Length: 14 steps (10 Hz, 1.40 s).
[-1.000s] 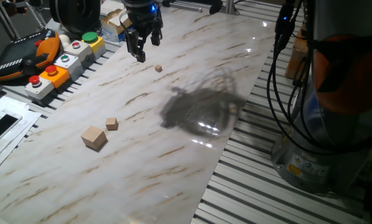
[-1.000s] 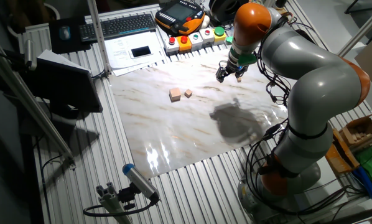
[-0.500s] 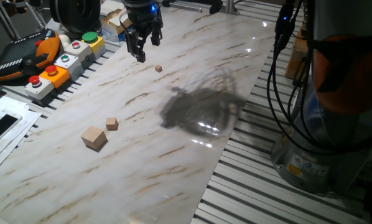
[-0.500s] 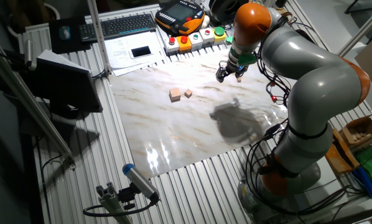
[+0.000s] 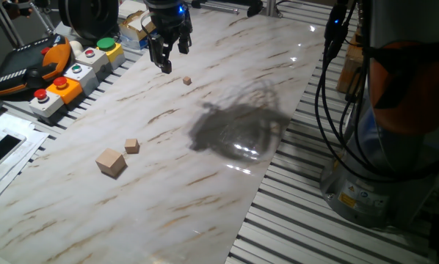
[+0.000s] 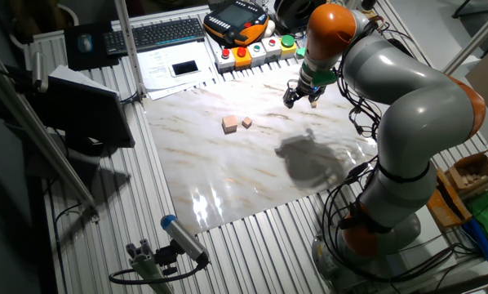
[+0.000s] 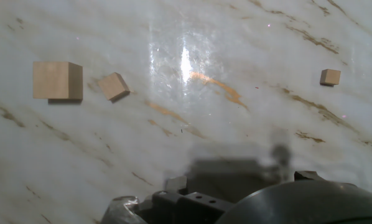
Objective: Pick up the small block on the left and move it to the right
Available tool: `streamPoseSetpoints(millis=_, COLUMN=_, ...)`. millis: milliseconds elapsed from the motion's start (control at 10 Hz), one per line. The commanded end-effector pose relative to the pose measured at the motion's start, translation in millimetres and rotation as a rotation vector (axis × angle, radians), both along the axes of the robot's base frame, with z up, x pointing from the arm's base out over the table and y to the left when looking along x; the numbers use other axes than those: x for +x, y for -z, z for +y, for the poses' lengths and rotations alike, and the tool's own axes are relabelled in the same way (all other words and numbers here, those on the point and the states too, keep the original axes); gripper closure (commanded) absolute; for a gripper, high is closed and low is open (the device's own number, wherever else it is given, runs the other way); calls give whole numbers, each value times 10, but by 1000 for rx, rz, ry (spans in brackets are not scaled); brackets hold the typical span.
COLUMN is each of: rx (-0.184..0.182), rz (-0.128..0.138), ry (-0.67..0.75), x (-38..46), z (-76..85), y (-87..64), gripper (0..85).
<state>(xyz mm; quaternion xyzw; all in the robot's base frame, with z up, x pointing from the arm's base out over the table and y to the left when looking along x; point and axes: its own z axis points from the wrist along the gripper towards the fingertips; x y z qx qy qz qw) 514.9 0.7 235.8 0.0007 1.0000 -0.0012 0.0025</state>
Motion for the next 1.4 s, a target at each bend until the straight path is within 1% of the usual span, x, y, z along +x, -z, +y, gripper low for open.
streamPoseSetpoints(millis=0, rx=-8, rz=-48, ry=99, x=-1, z=-1, y=-7, gripper=843)
streamPoseSetpoints(millis=200, rx=-15, rz=-44, ry=102, x=-3, z=6, y=-67, gripper=843)
streamPoseSetpoints(millis=600, rx=-15, rz=-46, ry=102, x=10, z=-4, y=-42, gripper=843)
streamPoseSetpoints(millis=800, rx=-12, rz=-47, ry=97, x=36, z=-33, y=1, gripper=843)
streamPoseSetpoints(millis=1100, rx=-13, rz=-44, ry=96, x=99, z=-92, y=52, gripper=843)
streamPoseSetpoints(millis=1200, rx=-26, rz=-46, ry=85, x=115, z=-136, y=78, gripper=843)
streamPoseSetpoints(millis=1300, rx=-75, rz=-58, ry=71, x=124, z=-170, y=101, gripper=843)
